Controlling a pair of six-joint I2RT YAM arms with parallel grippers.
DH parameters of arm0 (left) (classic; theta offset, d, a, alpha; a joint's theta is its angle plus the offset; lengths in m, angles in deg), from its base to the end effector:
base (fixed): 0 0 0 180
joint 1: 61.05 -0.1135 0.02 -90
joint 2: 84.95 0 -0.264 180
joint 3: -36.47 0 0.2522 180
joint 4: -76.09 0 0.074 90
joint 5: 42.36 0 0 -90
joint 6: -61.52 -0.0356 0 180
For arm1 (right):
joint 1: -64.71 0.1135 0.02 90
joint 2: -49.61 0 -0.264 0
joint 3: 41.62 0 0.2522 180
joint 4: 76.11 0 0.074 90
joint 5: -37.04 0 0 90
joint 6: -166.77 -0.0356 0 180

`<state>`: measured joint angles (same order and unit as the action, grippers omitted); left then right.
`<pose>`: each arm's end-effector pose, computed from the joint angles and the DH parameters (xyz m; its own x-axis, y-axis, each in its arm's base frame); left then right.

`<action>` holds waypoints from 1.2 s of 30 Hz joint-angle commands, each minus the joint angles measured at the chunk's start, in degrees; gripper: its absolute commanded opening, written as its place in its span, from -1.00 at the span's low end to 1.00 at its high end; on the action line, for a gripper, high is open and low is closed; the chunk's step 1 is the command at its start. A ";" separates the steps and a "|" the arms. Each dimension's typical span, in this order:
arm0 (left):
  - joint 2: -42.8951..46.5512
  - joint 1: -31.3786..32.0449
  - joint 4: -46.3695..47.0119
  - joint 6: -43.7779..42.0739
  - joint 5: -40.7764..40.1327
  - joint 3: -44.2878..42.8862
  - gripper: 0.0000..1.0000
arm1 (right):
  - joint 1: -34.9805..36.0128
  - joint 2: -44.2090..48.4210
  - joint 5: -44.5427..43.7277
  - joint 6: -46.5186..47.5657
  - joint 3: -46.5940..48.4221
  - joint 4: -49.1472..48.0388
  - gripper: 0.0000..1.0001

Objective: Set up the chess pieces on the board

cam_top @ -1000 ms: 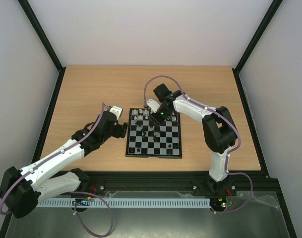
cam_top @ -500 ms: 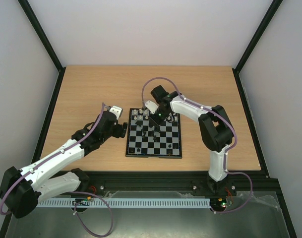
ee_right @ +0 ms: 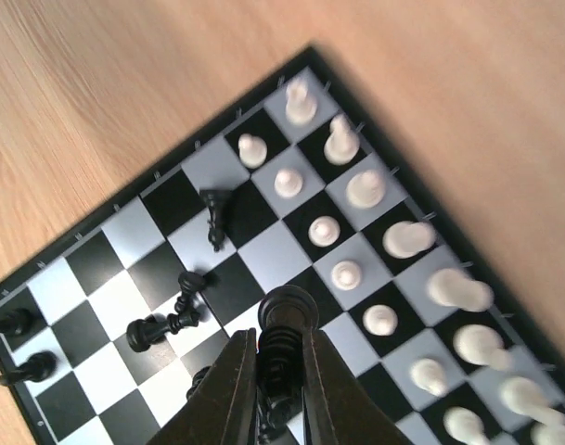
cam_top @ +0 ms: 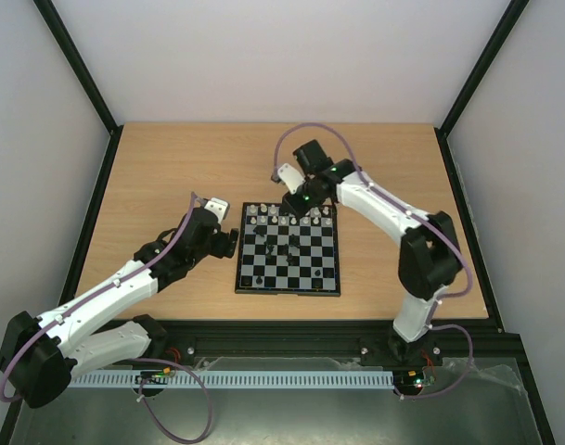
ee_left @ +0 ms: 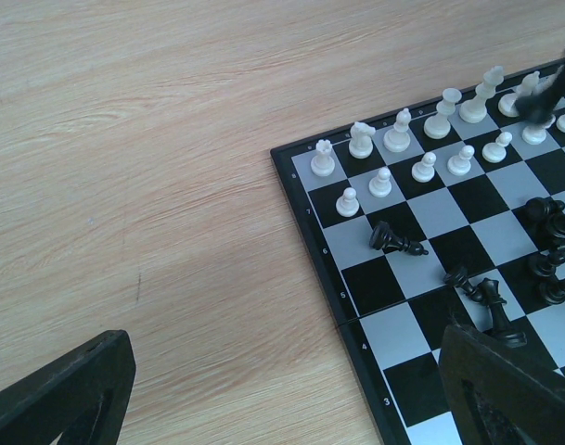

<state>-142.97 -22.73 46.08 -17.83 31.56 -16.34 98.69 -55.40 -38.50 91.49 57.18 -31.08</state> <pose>0.1785 -0.1285 0.2521 -0.5220 0.1862 -0.8324 0.3274 0.9449 0.0060 0.3325 0.2348 0.2566 -0.4549 -0.6033 -0.6550 -0.8131 0.5814 0.0292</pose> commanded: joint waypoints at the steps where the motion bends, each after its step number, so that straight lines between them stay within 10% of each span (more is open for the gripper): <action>1: 0.52 -0.27 -1.33 -0.29 -0.10 -0.76 0.85 | -1.02 7.75 -1.30 -0.84 1.30 1.08 -0.86; 36: -0.54 -1.02 -1.33 -0.15 0.52 -0.81 0.84 | 8.07 18.30 6.20 9.98 -29.08 2.19 -0.79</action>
<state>-143.06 -23.27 46.05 -17.83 31.82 -16.34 106.62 -36.73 -34.66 100.84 29.31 -28.37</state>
